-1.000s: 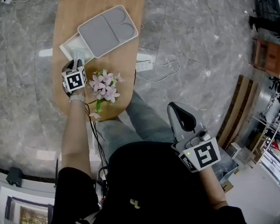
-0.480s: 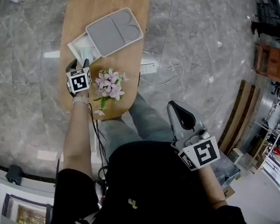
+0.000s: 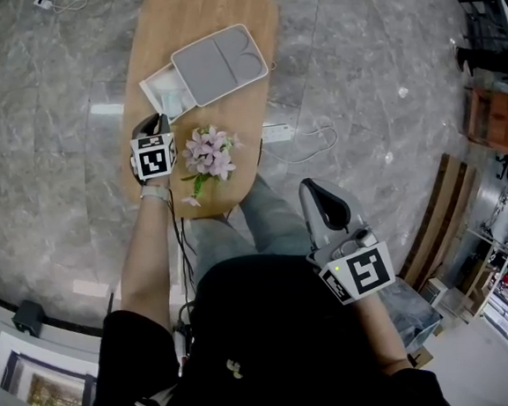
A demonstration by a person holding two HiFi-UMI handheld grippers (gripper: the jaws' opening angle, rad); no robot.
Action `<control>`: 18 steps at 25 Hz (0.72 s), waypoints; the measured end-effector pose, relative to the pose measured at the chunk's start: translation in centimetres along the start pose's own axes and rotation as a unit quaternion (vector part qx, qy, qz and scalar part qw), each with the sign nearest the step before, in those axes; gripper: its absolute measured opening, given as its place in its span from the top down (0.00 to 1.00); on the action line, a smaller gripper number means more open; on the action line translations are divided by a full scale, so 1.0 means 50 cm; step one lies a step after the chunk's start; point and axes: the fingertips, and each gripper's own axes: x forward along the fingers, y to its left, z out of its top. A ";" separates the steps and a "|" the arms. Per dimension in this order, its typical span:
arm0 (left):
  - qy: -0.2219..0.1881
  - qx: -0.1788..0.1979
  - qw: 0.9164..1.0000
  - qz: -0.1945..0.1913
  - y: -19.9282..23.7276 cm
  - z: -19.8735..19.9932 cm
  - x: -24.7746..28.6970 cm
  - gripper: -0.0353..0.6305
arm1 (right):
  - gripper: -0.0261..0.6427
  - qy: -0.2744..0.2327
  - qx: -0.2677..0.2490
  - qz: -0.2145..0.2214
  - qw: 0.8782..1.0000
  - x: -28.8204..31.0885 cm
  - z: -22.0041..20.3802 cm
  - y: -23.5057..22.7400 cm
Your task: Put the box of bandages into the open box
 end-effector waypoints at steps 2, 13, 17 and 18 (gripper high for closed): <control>-0.007 0.004 1.000 -0.005 -0.004 0.007 -0.024 0.91 | 0.96 -0.005 -0.001 0.001 1.000 -0.004 0.005 0.011; -0.034 0.021 0.998 -0.057 -0.068 0.043 -0.173 0.93 | 0.96 -0.031 -0.002 0.002 1.000 -0.020 0.030 0.059; -0.056 0.027 0.995 -0.074 -0.089 0.074 -0.230 0.93 | 0.96 -0.043 -0.004 0.005 0.999 -0.019 0.046 0.075; -0.061 0.027 0.995 -0.079 -0.095 0.081 -0.247 0.93 | 0.96 -0.045 -0.003 0.006 0.999 -0.019 0.049 0.079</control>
